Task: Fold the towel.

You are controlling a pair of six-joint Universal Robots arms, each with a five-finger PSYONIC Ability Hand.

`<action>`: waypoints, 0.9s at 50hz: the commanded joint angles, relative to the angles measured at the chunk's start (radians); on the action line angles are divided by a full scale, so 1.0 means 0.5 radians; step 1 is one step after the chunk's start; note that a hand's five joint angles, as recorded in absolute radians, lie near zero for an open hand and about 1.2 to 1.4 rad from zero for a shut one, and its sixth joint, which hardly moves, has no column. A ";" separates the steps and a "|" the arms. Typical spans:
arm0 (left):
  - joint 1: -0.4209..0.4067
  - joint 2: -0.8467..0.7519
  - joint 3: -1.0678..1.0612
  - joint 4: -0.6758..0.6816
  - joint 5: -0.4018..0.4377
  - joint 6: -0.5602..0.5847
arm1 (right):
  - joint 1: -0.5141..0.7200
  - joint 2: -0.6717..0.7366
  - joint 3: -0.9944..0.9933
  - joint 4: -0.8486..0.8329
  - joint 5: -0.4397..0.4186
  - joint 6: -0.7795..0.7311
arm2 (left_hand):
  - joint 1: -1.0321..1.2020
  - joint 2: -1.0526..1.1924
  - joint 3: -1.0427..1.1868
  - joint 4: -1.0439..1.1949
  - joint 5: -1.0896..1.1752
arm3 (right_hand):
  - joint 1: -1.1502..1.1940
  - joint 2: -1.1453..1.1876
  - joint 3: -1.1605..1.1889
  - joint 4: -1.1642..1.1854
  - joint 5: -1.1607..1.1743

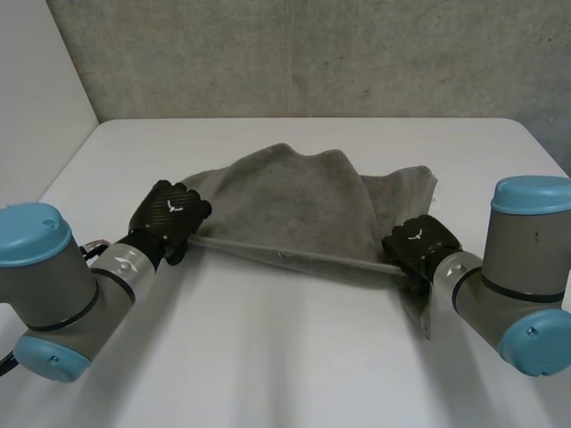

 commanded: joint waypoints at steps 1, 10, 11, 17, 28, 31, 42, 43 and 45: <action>0.005 -0.013 0.001 0.006 -0.002 -0.001 | -0.079 -0.023 0.075 0.008 0.007 0.036 | -0.232 -0.269 -0.317 -0.280 -0.635 | 0.336 0.294 0.309 0.303 0.346; 0.008 -0.099 0.014 0.126 -0.017 0.002 | -0.180 -0.173 0.127 -0.008 -0.014 0.113 | -0.232 -0.269 -0.317 -0.280 -0.635 | 1.117 1.076 1.090 1.085 1.128; 0.011 -0.126 0.014 0.172 -0.023 0.005 | -0.201 -0.191 0.124 -0.011 -0.017 0.125 | -0.232 -0.269 -0.317 -0.280 -0.635 | 1.117 1.076 1.090 1.085 1.128; 0.011 -0.219 0.017 0.249 -0.038 0.026 | -0.223 -0.219 0.124 -0.011 -0.023 0.141 | -1.322 -1.359 -1.407 -1.370 -1.725 | 1.117 1.076 1.090 1.085 1.128; 0.011 -0.335 0.054 0.221 -0.032 0.011 | -0.226 -0.216 0.118 -0.026 -0.023 0.141 | -1.500 -1.536 -1.584 -1.547 -1.903 | 1.117 1.076 1.090 1.085 1.128; 0.011 -0.338 0.054 0.218 -0.026 0.005 | -0.226 -0.216 0.118 -0.029 -0.023 0.141 | -1.558 -1.595 -1.643 -1.606 -1.961 | 1.117 1.076 1.090 1.085 1.128; 0.026 -0.167 0.020 -0.014 -0.014 -0.029 | -0.226 -0.210 0.118 -0.035 -0.023 0.141 | -2.139 -2.175 -2.223 -2.186 -2.542 | 1.117 1.076 1.090 1.085 1.128; 0.026 -0.167 0.020 -0.015 -0.014 -0.029 | -0.226 -0.210 0.118 -0.035 -0.023 0.141 | -2.140 -2.176 -2.224 -2.187 -2.543 | 1.117 1.076 1.090 1.085 1.128; 0.045 -0.121 0.020 -0.079 -0.005 -0.056 | -0.226 -0.210 0.118 -0.035 -0.023 0.141 | -2.187 -2.223 -2.271 -2.234 -2.590 | 1.117 1.076 1.090 1.085 1.128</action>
